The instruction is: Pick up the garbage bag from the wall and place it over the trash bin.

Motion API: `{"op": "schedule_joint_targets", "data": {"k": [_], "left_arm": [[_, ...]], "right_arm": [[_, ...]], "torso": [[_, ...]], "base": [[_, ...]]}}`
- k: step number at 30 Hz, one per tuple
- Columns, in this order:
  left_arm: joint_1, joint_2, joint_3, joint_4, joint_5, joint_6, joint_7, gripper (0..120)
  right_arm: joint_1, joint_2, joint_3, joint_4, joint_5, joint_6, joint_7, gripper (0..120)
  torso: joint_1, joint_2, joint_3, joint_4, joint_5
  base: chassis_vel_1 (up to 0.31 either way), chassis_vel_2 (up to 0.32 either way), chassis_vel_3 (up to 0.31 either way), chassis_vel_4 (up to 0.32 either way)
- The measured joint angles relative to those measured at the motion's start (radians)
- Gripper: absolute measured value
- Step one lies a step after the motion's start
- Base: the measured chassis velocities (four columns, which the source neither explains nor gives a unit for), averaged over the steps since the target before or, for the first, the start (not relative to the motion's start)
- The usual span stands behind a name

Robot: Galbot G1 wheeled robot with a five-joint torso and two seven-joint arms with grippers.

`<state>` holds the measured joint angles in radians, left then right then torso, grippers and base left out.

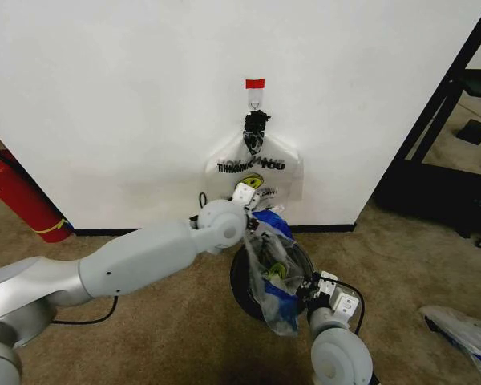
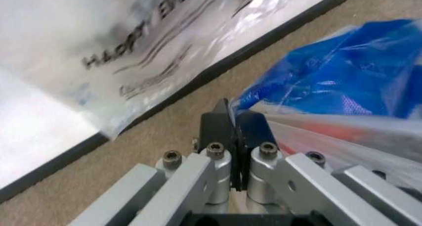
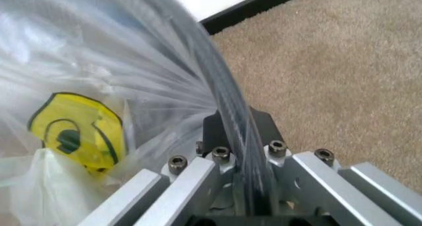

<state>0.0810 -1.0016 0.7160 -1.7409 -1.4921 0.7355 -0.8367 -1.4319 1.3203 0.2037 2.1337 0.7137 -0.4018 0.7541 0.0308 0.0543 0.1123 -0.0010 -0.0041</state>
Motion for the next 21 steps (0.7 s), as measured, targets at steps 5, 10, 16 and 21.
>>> {"op": "schedule_joint_targets", "data": {"k": [5,10,16,21], "left_arm": [[0.037,0.054,-0.033,-0.021,-0.003,0.001,0.027,0],[0.085,0.104,-0.078,-0.028,-0.003,0.001,0.088,0],[0.109,0.131,-0.111,-0.081,-0.030,0.001,0.161,14],[0.124,0.149,-0.132,-0.098,-0.015,0.001,0.189,30]], "right_arm": [[-0.010,-0.011,0.020,0.018,0.008,0.024,-0.035,0],[-0.040,-0.022,0.018,0.042,0.004,0.042,-0.101,0],[-0.030,-0.018,0.015,0.050,-0.001,0.080,-0.129,0],[-0.013,-0.010,0.029,0.045,0.039,0.082,-0.103,0]], "torso": [[0.000,0.000,0.000,0.0000,-0.0001],[0.000,0.000,0.000,0.0001,-0.0001],[0.000,0.000,0.000,-0.0001,-0.0001],[0.000,0.000,0.000,0.0000,-0.0001]], "base": [[0.000,0.000,0.000,0.000],[0.000,0.000,0.000,0.000],[0.000,0.000,0.000,0.000],[0.000,0.000,0.000,0.000]]}}
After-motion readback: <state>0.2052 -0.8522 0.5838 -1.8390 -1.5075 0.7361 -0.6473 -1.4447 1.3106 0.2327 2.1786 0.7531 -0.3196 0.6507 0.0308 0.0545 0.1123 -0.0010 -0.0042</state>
